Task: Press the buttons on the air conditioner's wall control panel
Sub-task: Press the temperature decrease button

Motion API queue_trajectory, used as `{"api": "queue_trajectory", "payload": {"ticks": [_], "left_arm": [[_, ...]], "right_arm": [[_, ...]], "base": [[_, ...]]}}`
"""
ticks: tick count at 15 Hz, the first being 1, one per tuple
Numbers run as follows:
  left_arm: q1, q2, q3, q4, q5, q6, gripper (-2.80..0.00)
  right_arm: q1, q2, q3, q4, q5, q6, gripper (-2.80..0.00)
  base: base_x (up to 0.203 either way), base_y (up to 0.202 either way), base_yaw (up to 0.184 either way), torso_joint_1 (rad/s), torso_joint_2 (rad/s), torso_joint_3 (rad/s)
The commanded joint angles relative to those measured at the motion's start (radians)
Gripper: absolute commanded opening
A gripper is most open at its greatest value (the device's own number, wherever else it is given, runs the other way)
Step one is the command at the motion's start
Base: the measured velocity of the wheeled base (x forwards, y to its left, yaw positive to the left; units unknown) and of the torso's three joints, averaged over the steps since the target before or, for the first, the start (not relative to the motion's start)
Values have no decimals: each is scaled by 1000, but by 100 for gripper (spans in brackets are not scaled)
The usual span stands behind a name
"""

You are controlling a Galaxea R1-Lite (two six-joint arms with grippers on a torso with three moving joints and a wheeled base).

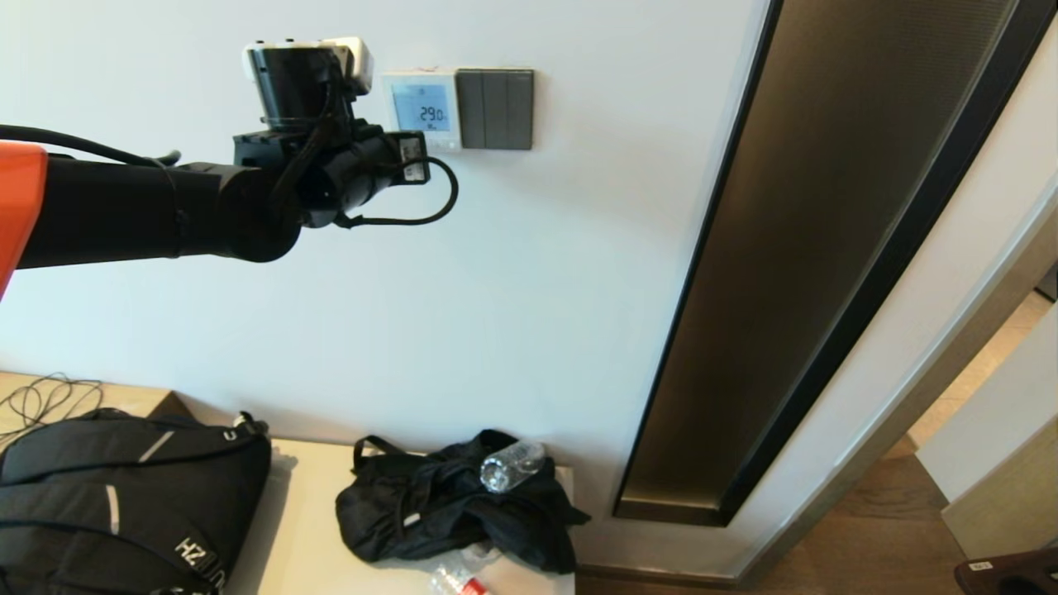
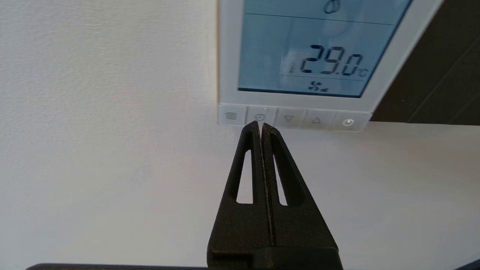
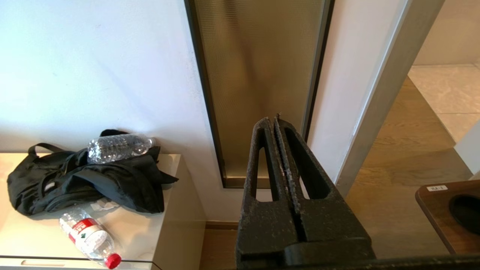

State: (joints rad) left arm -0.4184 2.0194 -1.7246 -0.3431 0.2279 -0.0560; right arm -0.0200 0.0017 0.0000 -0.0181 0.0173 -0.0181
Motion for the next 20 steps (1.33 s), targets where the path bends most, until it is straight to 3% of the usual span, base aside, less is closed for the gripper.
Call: {"api": "queue_trajectory", "payload": {"ticks": [1, 20], "left_arm": [[-10, 15, -12, -2, 1, -1, -280], [-60, 53, -47, 9, 5, 1, -280]], "right_arm": [[0, 0, 0, 0, 1, 0, -280], [0, 0, 0, 0, 1, 0, -280]], "base": [[0, 0, 0, 0, 0, 0], [0, 0, 0, 0, 0, 0]]}}
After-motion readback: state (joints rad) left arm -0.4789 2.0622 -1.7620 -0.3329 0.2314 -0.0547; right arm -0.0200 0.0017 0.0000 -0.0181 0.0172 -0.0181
